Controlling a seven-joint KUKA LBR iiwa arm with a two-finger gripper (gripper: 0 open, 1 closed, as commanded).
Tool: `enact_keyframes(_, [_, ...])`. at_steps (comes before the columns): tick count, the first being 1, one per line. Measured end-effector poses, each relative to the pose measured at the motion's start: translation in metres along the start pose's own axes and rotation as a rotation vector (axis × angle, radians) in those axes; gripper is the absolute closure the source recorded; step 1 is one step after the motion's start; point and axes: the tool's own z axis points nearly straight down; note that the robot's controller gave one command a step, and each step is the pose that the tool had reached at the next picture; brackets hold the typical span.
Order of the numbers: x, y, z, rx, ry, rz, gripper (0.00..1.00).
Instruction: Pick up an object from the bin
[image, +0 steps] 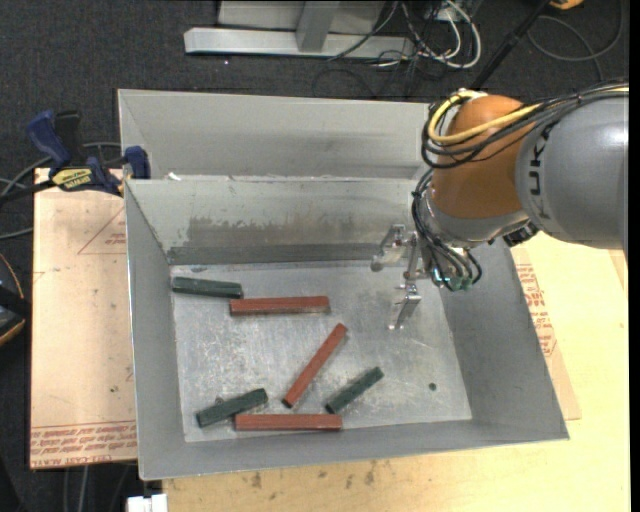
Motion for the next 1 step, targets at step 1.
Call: enact_keyframes(1, [-0.0017,0.0000,-0.0048,0.000,-0.007,0.000,0.00])
